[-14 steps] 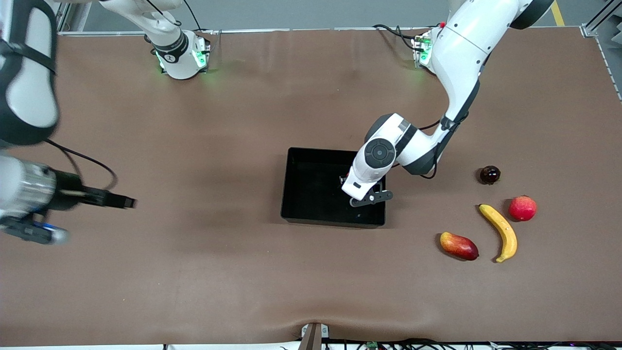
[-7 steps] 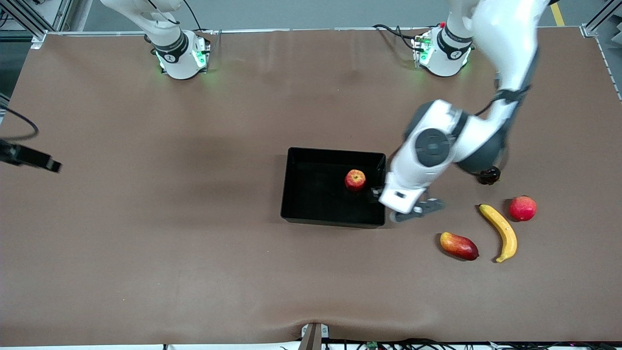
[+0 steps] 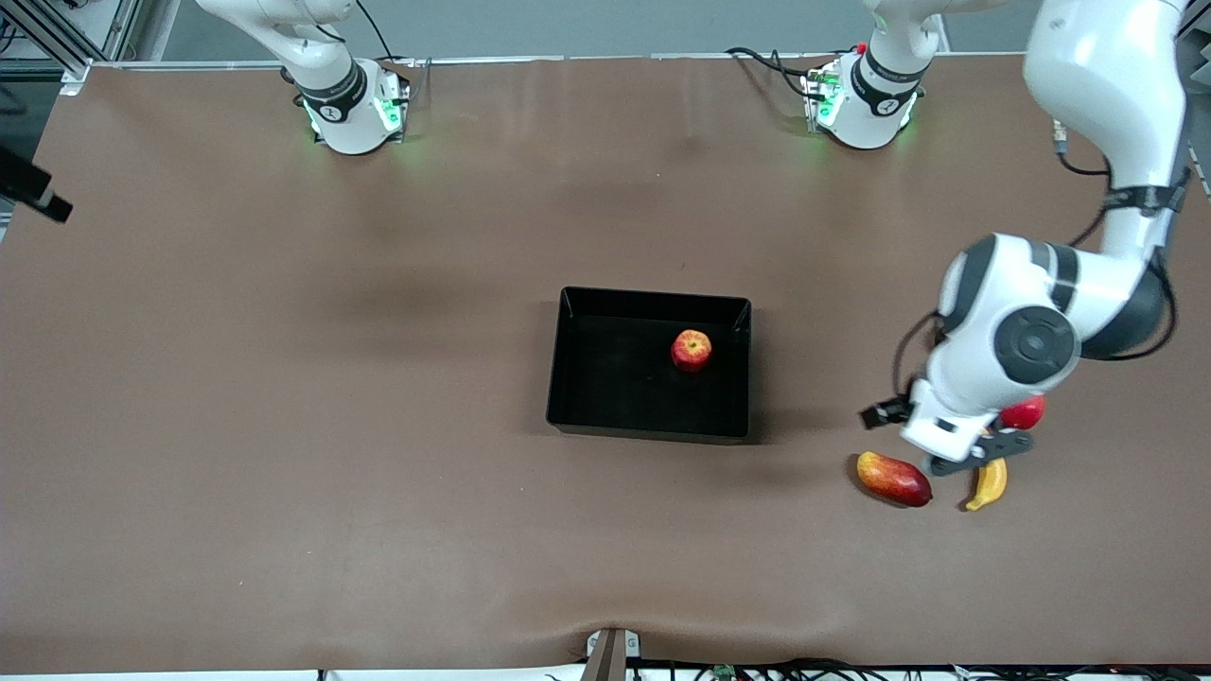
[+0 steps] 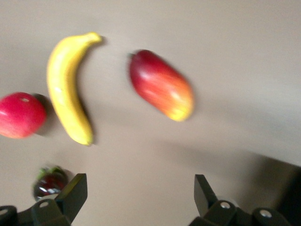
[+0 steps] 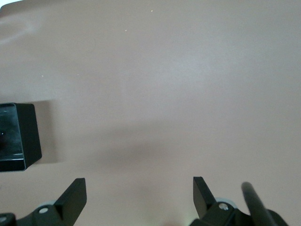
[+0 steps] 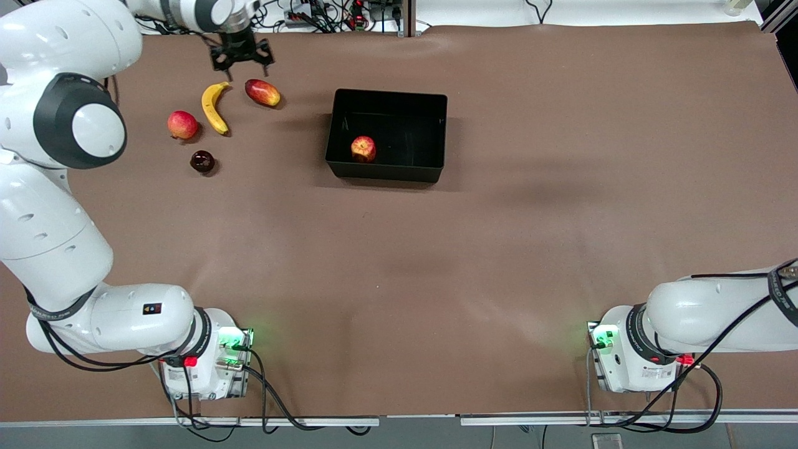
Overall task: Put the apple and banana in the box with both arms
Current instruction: 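Move the left gripper to the banana and grasp its end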
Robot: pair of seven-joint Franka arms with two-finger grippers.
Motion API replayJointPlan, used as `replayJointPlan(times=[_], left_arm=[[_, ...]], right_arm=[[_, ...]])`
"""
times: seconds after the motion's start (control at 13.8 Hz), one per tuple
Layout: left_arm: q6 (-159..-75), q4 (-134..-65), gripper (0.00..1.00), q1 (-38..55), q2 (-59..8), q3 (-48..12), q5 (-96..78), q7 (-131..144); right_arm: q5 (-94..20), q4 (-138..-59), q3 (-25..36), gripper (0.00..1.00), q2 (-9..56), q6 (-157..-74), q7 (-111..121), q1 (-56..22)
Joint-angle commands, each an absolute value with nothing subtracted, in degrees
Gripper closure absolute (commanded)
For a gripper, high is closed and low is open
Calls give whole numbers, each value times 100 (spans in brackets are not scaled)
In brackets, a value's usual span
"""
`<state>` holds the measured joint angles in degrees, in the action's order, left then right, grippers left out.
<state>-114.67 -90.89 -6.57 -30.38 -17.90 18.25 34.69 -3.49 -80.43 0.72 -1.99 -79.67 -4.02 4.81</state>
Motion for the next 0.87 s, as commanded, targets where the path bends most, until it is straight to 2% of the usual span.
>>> replayJointPlan(times=[0.0, 0.22, 0.29, 0.36, 0.43, 0.8], left_arm=[[-11768, -9237, 0, -1070, -3224, -1863, 2136, 3472], [-11848, -9316, 0, -1361, -3357, -1863, 2136, 3594], [-11874, -9351, 10, -1380, -3436, -1863, 2127, 3664], [-11935, -9386, 26, -1406, -3480, -1855, 2127, 3813], [-12005, -9439, 29, -1485, -3533, -1863, 2136, 3919], [-12586, -9738, 29, -1617, -3718, -1723, 2153, 3955]], right_arm=[[-79, -8332, -35, 0, -282, -8112, -343, 475], [-62, -8297, -26, 0, -44, -8156, -343, 396], [-44, -8297, -26, 0, 43, -8191, -334, 378], [17, -8297, -26, 0, 79, -8209, -317, 343], [139, -8297, -26, 0, 88, -8226, -238, 308], [484, -8244, -26, 0, 114, -8341, 114, 97]])
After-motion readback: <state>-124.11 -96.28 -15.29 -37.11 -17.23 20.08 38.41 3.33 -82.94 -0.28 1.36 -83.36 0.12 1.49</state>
